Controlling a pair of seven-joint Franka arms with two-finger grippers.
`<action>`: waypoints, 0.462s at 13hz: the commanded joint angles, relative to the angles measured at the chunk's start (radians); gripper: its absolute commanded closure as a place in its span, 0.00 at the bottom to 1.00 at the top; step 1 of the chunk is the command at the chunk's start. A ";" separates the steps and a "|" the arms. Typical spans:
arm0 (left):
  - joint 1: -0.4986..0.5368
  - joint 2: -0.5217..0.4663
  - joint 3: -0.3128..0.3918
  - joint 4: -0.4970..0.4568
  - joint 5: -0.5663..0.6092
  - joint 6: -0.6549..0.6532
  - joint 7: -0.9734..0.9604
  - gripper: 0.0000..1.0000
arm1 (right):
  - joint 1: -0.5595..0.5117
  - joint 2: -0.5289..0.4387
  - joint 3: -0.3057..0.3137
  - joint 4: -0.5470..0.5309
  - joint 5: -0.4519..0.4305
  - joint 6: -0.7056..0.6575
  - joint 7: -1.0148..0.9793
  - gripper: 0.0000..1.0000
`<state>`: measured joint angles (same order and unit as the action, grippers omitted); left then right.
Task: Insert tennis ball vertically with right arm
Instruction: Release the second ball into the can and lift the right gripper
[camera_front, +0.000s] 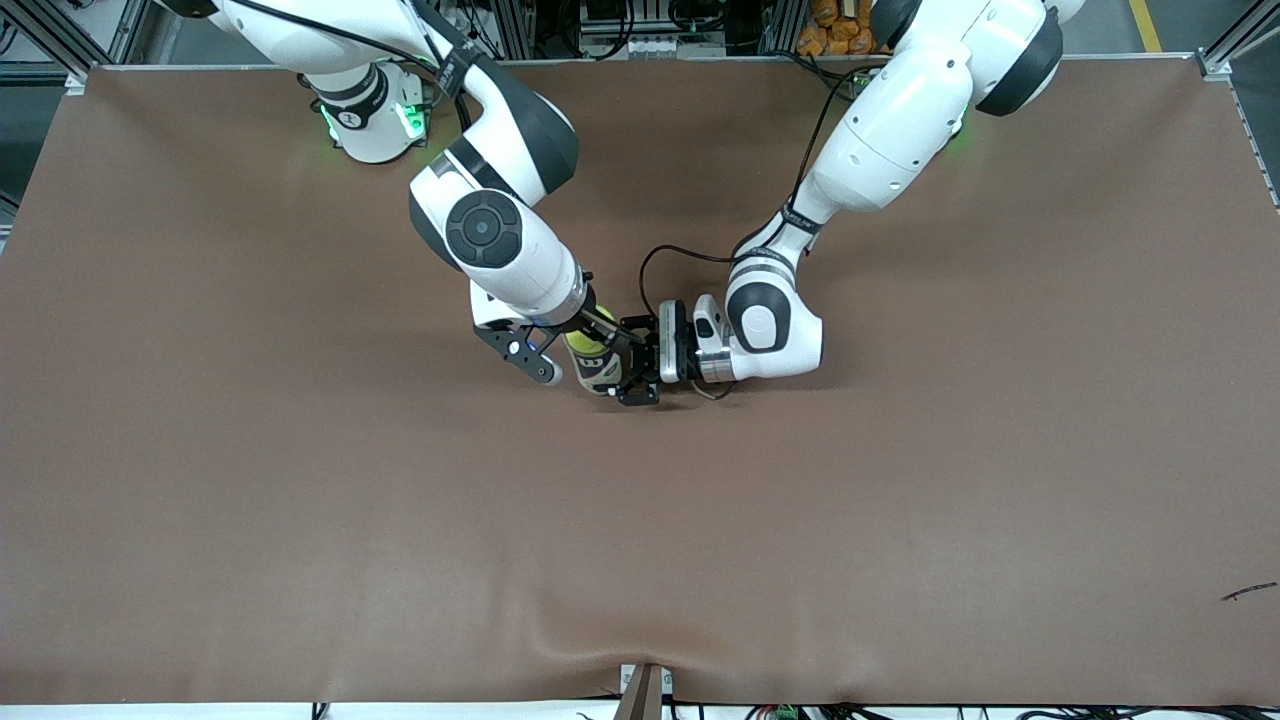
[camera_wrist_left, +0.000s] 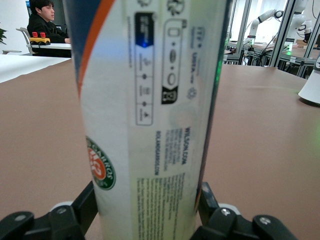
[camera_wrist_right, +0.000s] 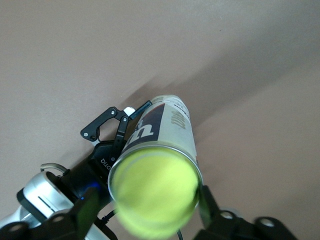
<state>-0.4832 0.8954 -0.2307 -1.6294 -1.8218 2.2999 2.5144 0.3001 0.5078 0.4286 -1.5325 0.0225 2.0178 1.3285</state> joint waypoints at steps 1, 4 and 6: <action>-0.006 0.016 -0.001 0.009 -0.027 0.004 0.035 0.16 | -0.015 -0.008 0.006 0.025 -0.007 -0.017 0.015 0.00; -0.006 0.014 -0.001 0.008 -0.027 0.004 0.034 0.07 | -0.044 -0.026 0.006 0.028 -0.010 -0.046 0.000 0.00; -0.005 0.010 -0.001 0.003 -0.027 0.004 0.024 0.00 | -0.120 -0.064 0.007 0.028 -0.038 -0.117 -0.134 0.00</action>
<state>-0.4835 0.8981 -0.2306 -1.6308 -1.8218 2.2999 2.5145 0.2550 0.4909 0.4224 -1.4988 0.0030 1.9687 1.2970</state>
